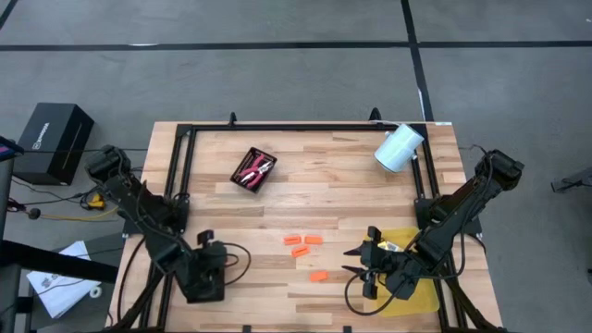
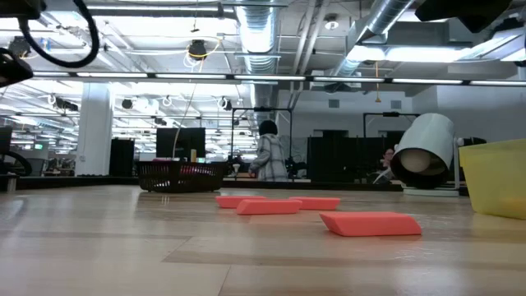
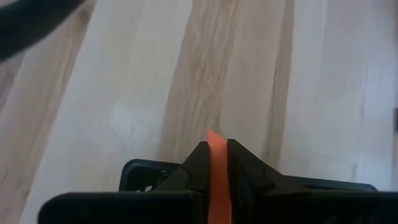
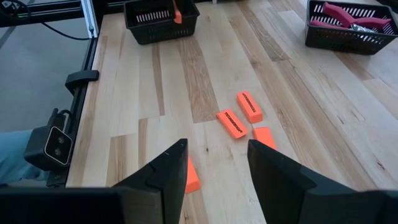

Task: Pick & Place School Supplies
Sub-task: Put the orange eraser into the bottom black basket

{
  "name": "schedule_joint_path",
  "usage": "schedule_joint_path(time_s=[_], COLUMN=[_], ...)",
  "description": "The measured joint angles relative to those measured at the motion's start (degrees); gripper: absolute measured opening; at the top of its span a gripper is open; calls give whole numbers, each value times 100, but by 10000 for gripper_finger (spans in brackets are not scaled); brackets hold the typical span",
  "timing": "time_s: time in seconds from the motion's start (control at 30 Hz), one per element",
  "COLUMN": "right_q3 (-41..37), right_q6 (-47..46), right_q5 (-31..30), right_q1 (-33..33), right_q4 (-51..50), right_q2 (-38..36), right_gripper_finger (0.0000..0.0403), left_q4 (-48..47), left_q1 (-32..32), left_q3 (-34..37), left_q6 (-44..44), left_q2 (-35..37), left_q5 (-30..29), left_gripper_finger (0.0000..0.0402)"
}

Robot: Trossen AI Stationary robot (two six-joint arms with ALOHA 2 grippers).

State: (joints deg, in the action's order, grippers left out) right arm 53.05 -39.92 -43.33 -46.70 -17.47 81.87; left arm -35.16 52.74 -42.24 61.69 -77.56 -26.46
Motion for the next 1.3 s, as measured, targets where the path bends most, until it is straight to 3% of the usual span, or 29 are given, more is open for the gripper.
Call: schedule_joint_path(time_s=[0.23,0.6,0.77,0.93,1.3], right_q3=[-2,-2,-2,-2,-2], right_q6=[-13,-13,-17,-14,-13], right_q5=[1,22,238,263,264], right_q1=[-1,64,72,70,70], right_q4=[0,4,7,4,13], right_q2=[0,0,0,0,0], right_gripper_finger=[159,159,159,159,159], left_q4=[-6,-8,-104,-308,-412], left_q1=[144,142,251,532,926], left_q3=[0,-9,-9,-9,450], left_q6=[178,22,57,460,1254], left_q2=[39,713,798,798,772], left_q5=[36,-270,109,397,222], left_gripper_finger=[22,22,22,22,22])
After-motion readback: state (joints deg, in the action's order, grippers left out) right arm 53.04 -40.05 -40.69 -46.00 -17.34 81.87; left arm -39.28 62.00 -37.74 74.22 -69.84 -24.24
